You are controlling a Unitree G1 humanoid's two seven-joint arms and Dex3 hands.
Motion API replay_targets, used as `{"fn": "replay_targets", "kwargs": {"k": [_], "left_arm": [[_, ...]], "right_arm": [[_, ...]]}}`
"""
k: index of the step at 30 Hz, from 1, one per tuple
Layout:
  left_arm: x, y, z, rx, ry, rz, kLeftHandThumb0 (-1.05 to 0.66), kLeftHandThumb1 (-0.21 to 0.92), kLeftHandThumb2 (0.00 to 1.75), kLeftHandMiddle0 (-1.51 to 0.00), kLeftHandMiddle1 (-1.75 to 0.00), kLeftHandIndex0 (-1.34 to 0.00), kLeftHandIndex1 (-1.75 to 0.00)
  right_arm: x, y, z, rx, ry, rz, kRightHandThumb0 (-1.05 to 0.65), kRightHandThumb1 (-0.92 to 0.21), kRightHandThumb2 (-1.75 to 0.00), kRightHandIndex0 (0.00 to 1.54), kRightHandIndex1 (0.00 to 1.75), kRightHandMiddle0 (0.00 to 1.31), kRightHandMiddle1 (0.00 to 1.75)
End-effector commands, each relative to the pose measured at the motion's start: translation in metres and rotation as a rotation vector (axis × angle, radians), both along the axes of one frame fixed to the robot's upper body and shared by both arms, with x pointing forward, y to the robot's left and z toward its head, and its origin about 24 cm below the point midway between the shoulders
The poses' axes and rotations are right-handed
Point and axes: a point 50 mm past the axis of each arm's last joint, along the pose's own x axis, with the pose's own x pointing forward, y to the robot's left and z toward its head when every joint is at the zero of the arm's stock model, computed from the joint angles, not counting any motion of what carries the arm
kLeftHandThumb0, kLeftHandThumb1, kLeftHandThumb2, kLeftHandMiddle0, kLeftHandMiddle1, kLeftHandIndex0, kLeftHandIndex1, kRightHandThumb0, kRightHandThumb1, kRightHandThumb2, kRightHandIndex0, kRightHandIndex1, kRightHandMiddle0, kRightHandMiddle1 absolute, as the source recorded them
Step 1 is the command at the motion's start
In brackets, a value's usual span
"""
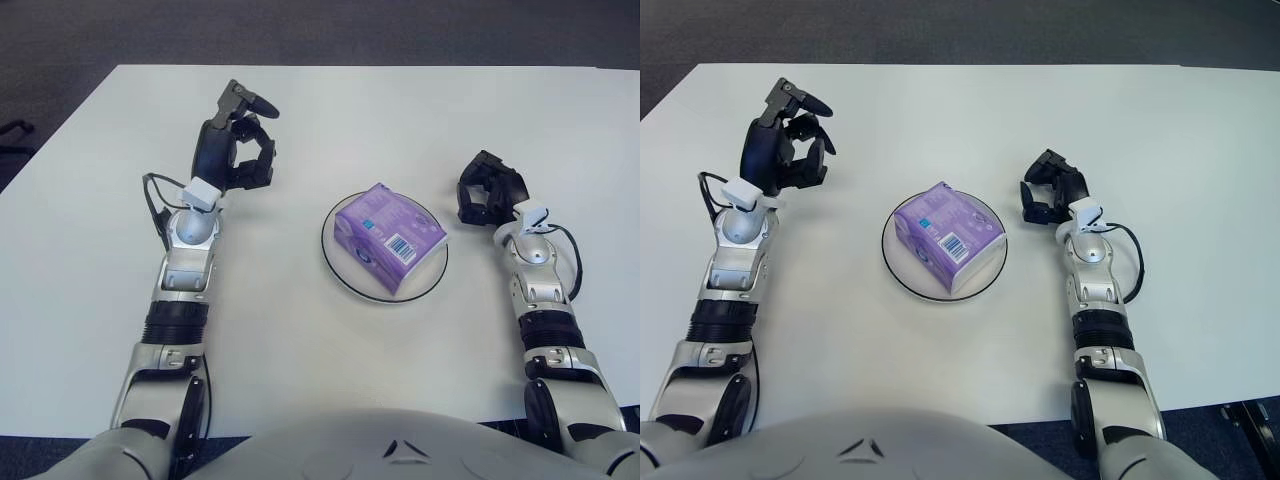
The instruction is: Put the tissue paper into the plate.
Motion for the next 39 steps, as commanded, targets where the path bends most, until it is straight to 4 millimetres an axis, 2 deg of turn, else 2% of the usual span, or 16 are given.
{"fn": "replay_targets", "kwargs": {"k": [1,14,26,39], "left_arm": [[-0.002,0.013,-0.016,-0.095,0.093,0.055,-0.41,0.55,1.03,-1.07,-1.75,-0.44,-1.75],[-0.016,0.024,-0.037,-0.198,0.214,0.170,-0.42,0.52,1.07,-1.20,-1.75,-0.46,-1.75],[-0.029,0.028,-0.061,-0.259,0.279,0.228,-0.42,0.52,1.07,-1.23,-1.75,-0.46,-1.75],[-0.039,0.028,-0.081,-0.273,0.327,0.228,-0.42,0.52,1.07,-1.24,-1.75,-0.46,-1.75]], "right_arm": [[-0.039,0.008,-0.066,0.124,0.216,-0.036,-0.45,-0.41,-1.21,1.23,1.75,0.55,1.75],[-0.039,0.008,-0.065,0.170,0.223,-0.040,-0.45,-0.42,-1.18,1.24,1.75,0.53,1.75],[-0.040,0.010,-0.064,0.284,0.202,-0.048,-0.44,-0.44,-1.16,1.26,1.75,0.52,1.75],[-0.039,0.012,-0.064,0.267,0.201,0.005,-0.44,-0.45,-1.15,1.26,1.75,0.51,1.75]]}}
